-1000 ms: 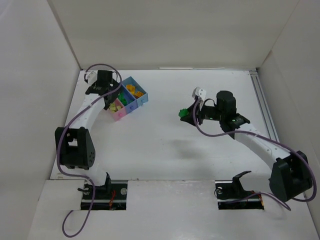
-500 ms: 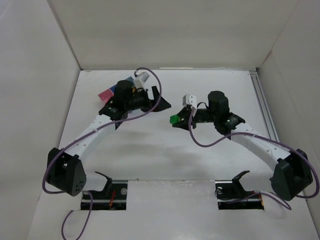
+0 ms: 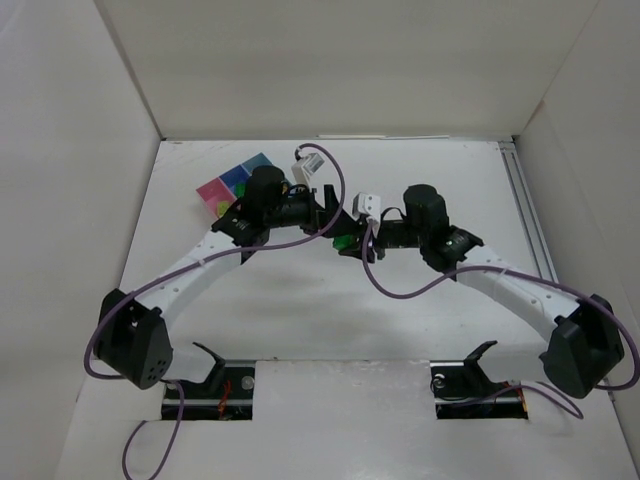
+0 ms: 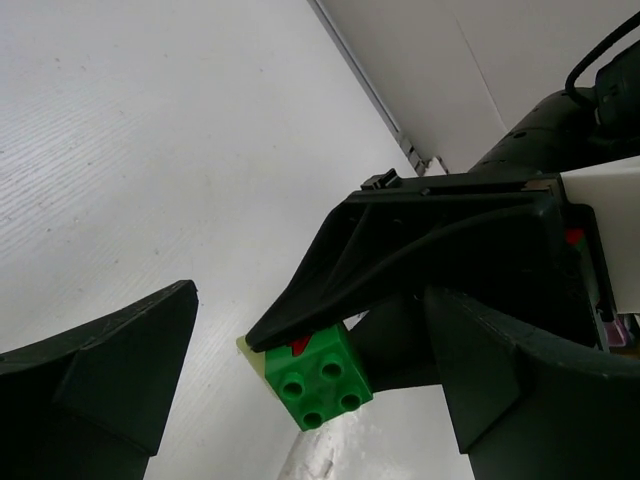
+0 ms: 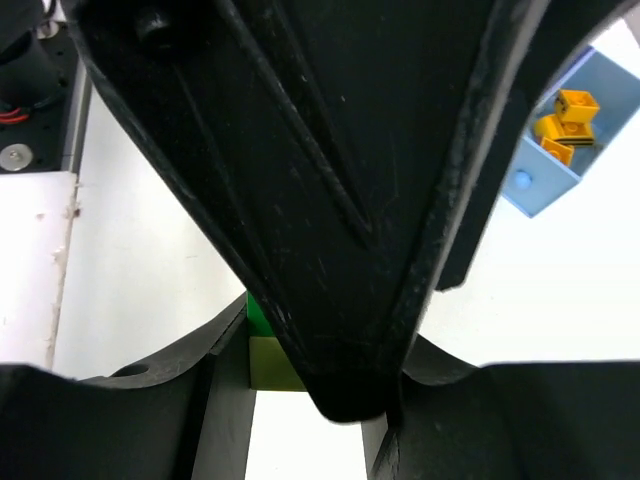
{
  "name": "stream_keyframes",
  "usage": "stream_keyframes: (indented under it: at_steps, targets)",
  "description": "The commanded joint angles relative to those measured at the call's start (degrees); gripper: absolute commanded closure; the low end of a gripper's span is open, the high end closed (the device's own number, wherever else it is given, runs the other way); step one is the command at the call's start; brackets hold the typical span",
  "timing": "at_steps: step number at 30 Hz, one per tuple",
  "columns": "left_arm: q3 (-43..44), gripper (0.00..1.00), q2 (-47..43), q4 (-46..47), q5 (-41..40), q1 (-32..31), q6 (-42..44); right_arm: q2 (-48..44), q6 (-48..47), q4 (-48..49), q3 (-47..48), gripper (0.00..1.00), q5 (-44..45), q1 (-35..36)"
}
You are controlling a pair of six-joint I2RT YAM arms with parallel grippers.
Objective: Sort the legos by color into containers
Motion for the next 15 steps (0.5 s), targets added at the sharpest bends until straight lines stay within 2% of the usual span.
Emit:
stream_keyframes:
  at_steps: [1, 7, 11, 13, 15]
  targets:
    - [-0.42, 0.06, -5.24, 0.33, -2.35, 0.21, 0.73, -3.5, -1.06, 1.16, 1.05, 1.0, 2.59, 0.77]
    - [-2.08, 0.07, -8.58, -1.96, -2.35, 0.83, 1.26, -4.65, -1.06, 1.15, -0.1, 1.0, 2.59, -0.99]
    - [-4.11, 0.07, -8.5, 3.82, 7.48, 0.83, 0.74, -4.65, -1.06, 1.15, -0.1, 1.0, 2.06, -0.99]
    - [-4.11, 0.07, -6.05, 3.06, 8.46, 0.83, 0.73, -4.65, -1.06, 1.15, 0.51, 1.0, 2.06, -0.99]
    - [-2.79, 0.12, -4.63, 0.7, 7.68, 0.3, 1.43, -4.65, -1.06, 1.15, 1.04, 1.0, 2.59, -0.99]
